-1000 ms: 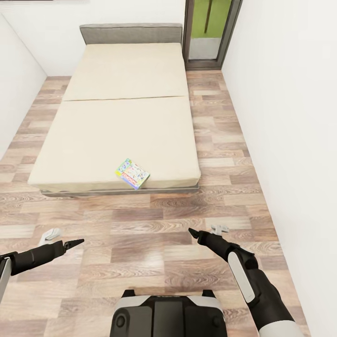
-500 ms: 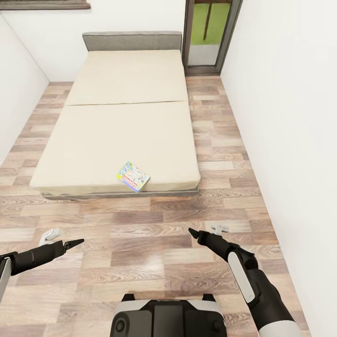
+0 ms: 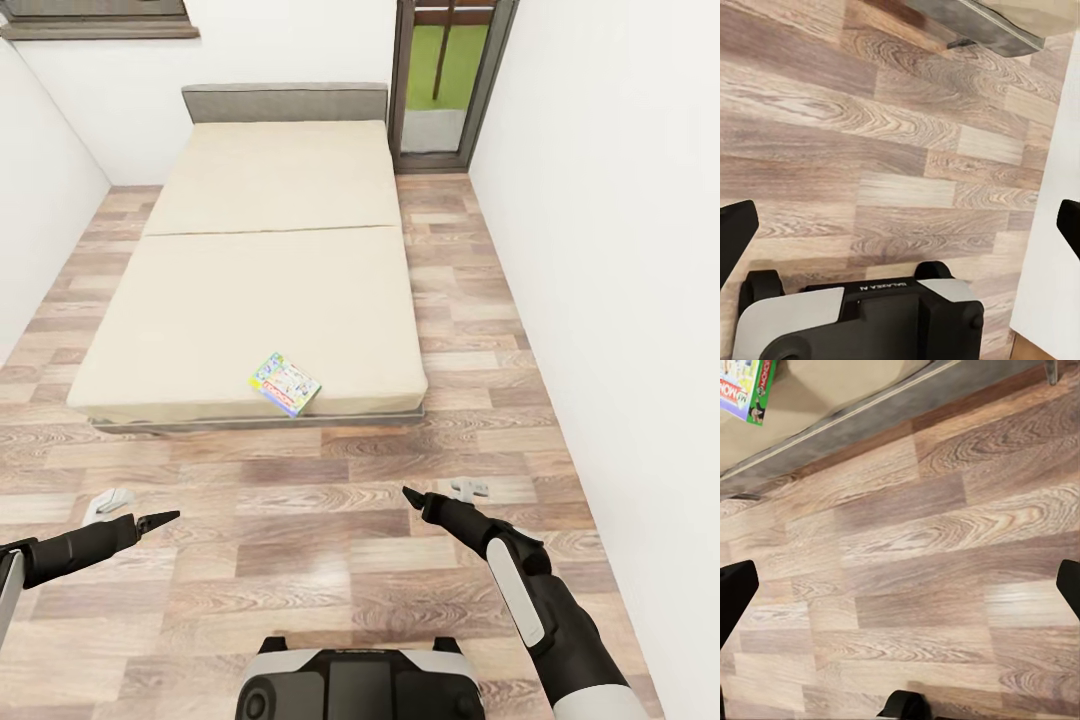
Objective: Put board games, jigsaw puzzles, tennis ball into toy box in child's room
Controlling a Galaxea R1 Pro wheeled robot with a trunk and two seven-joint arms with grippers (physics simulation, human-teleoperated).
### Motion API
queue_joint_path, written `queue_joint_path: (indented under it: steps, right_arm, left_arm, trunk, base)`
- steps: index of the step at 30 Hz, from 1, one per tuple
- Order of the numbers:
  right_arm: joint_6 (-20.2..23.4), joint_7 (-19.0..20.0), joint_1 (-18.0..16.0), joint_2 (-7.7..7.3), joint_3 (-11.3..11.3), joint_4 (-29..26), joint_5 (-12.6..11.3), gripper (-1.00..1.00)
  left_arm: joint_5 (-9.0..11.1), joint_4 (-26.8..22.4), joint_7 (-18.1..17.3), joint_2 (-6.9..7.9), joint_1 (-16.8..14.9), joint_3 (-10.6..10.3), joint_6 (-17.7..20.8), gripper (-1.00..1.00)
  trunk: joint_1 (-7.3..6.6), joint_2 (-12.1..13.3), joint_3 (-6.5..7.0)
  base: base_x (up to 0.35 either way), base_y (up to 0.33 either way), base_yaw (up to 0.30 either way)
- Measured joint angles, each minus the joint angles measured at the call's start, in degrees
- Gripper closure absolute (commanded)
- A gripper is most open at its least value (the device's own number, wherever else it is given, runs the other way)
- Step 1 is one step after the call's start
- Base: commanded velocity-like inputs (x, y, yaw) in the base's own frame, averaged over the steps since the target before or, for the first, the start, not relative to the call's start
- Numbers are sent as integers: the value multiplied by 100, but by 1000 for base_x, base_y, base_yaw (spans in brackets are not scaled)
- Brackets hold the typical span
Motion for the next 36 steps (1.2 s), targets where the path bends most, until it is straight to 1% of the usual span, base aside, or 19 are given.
queue_joint_path:
  steps: [6, 9, 14, 36]
  right_arm:
    - [-4, 0, 0, 0, 13, 0, 0, -100]
    - [-6, -7, 0, 0, 77, 2, -1, -100]
    - [-6, -15, 0, 0, 118, 7, 0, -100]
    - [-7, -17, 0, 0, 133, 9, 4, -100]
  left_arm:
    - [-2, 0, 5, 0, 0, 0, 0, -100]
    - [-1, 0, 7, 0, 0, 0, 0, -100]
    - [8, 0, 6, 0, 0, 0, 0, -100]
    - [24, 0, -23, 8, 0, 9, -1, -100]
  trunk:
    - [0, 0, 57]
    - [0, 0, 86]
    - [0, 0, 134]
    - [0, 0, 344]
  base:
    - [0, 0, 0]
    - [0, 0, 0]
    - [0, 0, 0]
    - [0, 0, 0]
